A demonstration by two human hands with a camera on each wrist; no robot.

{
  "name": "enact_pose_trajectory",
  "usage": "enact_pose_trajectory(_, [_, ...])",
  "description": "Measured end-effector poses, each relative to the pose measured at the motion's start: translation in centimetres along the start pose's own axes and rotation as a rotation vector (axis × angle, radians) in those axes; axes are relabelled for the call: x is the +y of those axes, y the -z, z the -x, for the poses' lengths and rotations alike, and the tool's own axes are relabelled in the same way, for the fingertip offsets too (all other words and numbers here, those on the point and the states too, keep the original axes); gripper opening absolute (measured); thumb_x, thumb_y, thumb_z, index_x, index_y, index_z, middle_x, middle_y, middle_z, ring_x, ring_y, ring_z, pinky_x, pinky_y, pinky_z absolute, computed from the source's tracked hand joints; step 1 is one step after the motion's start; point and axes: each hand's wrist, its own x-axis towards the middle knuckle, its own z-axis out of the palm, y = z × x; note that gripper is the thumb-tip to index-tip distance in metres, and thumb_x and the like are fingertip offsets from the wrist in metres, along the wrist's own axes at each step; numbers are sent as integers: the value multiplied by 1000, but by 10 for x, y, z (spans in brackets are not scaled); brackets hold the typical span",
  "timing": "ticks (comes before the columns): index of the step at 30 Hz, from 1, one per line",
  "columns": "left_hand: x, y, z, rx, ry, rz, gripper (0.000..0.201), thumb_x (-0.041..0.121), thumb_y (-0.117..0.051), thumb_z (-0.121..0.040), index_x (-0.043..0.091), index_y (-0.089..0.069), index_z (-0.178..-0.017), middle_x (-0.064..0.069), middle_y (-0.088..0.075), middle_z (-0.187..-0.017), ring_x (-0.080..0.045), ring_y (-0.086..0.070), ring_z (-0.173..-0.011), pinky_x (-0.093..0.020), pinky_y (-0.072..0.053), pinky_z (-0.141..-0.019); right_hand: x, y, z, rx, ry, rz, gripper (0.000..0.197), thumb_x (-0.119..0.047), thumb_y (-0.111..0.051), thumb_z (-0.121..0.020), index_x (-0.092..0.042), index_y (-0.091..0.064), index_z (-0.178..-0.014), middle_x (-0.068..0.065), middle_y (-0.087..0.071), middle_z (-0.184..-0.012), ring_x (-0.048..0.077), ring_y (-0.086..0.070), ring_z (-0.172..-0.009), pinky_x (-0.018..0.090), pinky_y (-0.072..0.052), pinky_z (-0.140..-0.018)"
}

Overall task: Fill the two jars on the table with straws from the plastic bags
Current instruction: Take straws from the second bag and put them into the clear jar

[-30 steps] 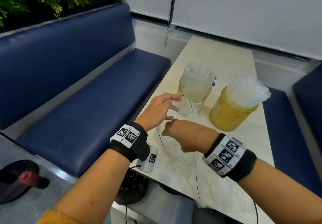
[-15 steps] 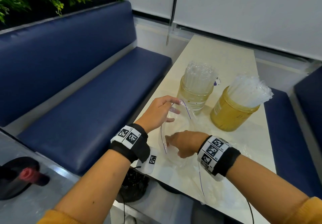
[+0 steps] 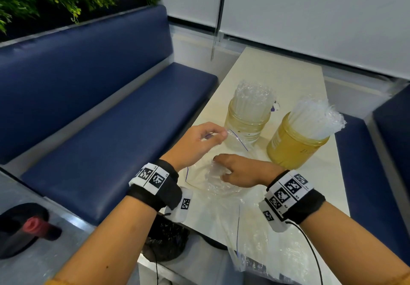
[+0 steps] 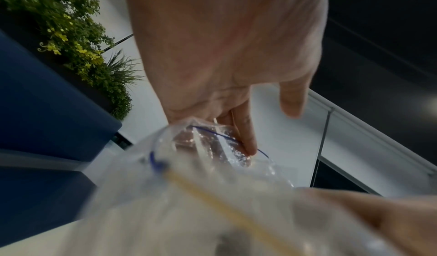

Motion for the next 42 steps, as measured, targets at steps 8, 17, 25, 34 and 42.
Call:
enact_pose_trajectory(8, [-4, 13, 22, -125, 69, -269, 67, 44, -77, -87, 48, -45, -146, 18, -43, -146, 3, -61, -100, -11, -51, -81, 9, 2, 3, 159, 36, -79, 33, -21, -63, -92, -40, -40, -79, -12, -50, -79, 18, -52, -77, 30, -39, -69])
enact_pose_trajectory(17, [10, 20, 23, -87, 224, -400, 39, 1, -75, -83, 31, -75, -109, 4, -53, -142, -15, -73, -63, -32, -64, -65, 16, -6, -5, 142, 18, -85, 12, -27, -65, -89, -24, -54, -93, -6, -57, -88, 19, -56, -83, 32, -45, -73])
enact_pose_trajectory(25, [14, 13, 26, 102, 354, -622, 42, -6, -54, -88, 24, -82, -96, -7, -64, -123, -10, -53, -57, -16, -38, -45, 22, 0, -1, 246, 16, -124, 13, -32, -57, -97, -24, -49, -105, 3, -59, -102, 27, -59, -90, 41, -52, -79])
enact_pose_trajectory(34, [9, 5, 26, 16, 332, -586, 37, 13, -66, -85, 24, -73, -120, 4, -65, -131, -16, -55, -124, -27, -49, -91, -11, 12, 0, 644, 227, -507, 3, -24, -49, -104, -23, -49, -101, 9, -59, -87, 36, -53, -73, 58, -50, -66])
enact_pose_trajectory(42, [1, 11, 17, -52, 379, -647, 51, 5, -66, -87, 32, -64, -130, 1, -54, -141, -20, -55, -117, -26, -43, -80, -69, 96, 10, 861, 494, -866, 8, -10, -49, -104, -12, -50, -96, -6, -47, -66, 12, -43, -51, 38, -43, -53])
